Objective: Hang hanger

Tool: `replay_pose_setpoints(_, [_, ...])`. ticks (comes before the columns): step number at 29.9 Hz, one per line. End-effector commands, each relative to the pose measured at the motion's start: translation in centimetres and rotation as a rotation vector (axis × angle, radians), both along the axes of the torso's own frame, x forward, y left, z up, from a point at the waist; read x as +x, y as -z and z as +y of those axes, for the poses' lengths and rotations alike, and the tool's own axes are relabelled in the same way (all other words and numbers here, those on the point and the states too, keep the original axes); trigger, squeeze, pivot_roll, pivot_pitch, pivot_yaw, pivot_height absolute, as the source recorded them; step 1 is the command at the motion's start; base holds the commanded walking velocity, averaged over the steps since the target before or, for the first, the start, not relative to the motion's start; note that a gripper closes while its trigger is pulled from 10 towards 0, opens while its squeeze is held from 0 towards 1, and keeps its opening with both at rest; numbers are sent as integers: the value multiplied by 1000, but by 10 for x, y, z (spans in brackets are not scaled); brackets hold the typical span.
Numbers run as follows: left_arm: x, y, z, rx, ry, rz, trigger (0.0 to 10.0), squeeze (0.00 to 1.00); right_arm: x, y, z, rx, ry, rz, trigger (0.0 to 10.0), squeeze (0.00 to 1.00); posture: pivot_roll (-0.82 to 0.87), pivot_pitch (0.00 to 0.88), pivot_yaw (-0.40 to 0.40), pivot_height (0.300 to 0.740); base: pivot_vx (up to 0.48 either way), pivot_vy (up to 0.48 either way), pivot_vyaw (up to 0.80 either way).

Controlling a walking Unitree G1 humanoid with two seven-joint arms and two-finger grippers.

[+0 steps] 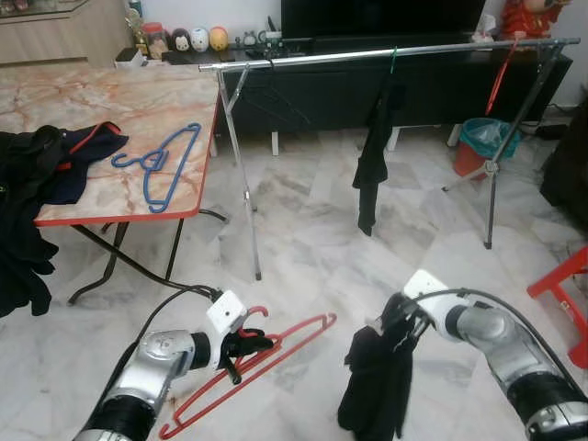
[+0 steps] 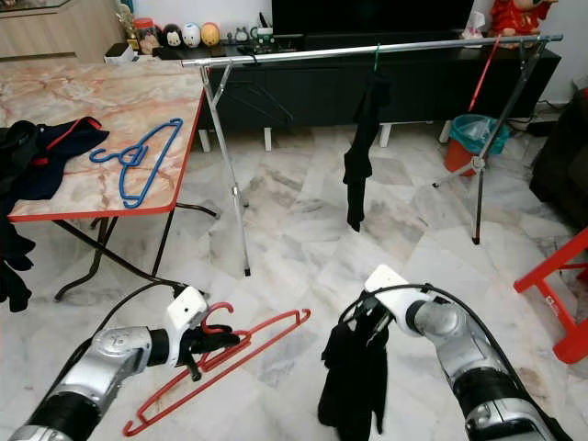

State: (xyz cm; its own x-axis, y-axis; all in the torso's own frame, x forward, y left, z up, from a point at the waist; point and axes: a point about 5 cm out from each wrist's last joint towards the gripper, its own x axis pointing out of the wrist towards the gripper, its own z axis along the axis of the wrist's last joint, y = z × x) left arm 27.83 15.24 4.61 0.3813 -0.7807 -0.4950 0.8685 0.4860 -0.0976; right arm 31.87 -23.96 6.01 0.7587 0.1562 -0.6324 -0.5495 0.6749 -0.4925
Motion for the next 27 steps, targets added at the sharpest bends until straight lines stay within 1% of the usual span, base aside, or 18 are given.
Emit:
replay_pose_setpoints(1, [-3, -5, -3, -11, 51, 8, 10000, 0, 13, -18, 9, 4, -10, -84, 10000, 0, 15, 8, 8, 740, 0, 0, 0])
replay_pose_setpoints(3, [-2, -12, -5, -28, 61, 1, 10000, 0, 17, -26, 16, 11, -9, -129, 10000, 0, 15, 8, 8, 740, 0, 0, 0])
replay_pose_setpoints(5, [-3, -16, -7, -47, 68, 2, 10000, 0, 18, -29, 20, 16, -11, -139, 10000, 0, 15, 8, 8, 740, 0, 0, 0])
replay_pose_setpoints(6, [-3, -20, -10, -68, 74, 4, 10000, 0, 19, -31, 25, 27, -24, -146, 10000, 0, 15, 6, 7, 740, 0, 0, 0])
replay_pose_setpoints(7, [-3, -27, -17, -107, 96, 1, 10000, 0, 21, -39, 37, 67, -50, -168, 10000, 0, 15, 5, 7, 740, 0, 0, 0])
replay_pose_setpoints(10, [-2, -32, -22, -139, 104, -2, 10000, 0, 22, -44, 46, 100, -65, -183, 10000, 0, 14, 1, 6, 740, 0, 0, 0])
replay_pose_setpoints(11, [-2, -35, -26, -154, 107, -8, 10000, 0, 23, -49, 51, 112, -77, -193, 10000, 0, 13, 1, 6, 740, 0, 0, 0])
replay_pose_setpoints(14, [-1, -38, -30, -169, 110, -18, 10000, 0, 22, -54, 58, 118, -98, -203, 10000, 0, 11, 0, 5, 740, 0, 0, 0])
replay_pose_setpoints(17, [-1, -38, -32, -156, 103, -23, 10000, 0, 19, -56, 63, 101, -122, -196, 10000, 0, 7, 0, 4, 740, 0, 0, 0])
replay_pose_setpoints(22, [1, -39, -31, -139, 73, -43, 10000, 0, 12, -55, 64, 96, -144, -174, 10000, 0, 6, 0, 3, 740, 0, 0, 0])
replay_pose_setpoints(24, [5, -38, -30, -130, 35, -67, 10000, 0, 9, -54, 64, 95, -141, -167, 10000, 0, 6, 0, 2, 740, 0, 0, 0])
replay_pose_setpoints(25, [8, -39, -30, -116, 11, -94, 10000, 0, 7, -53, 64, 96, -144, -160, 10000, 0, 6, 0, 2, 740, 0, 0, 0])
replay_pose_setpoints(27, [15, -43, -30, -121, -45, -141, 10000, 0, 6, -53, 64, 94, -145, -157, 10000, 0, 5, 0, 2, 740, 0, 0, 0])
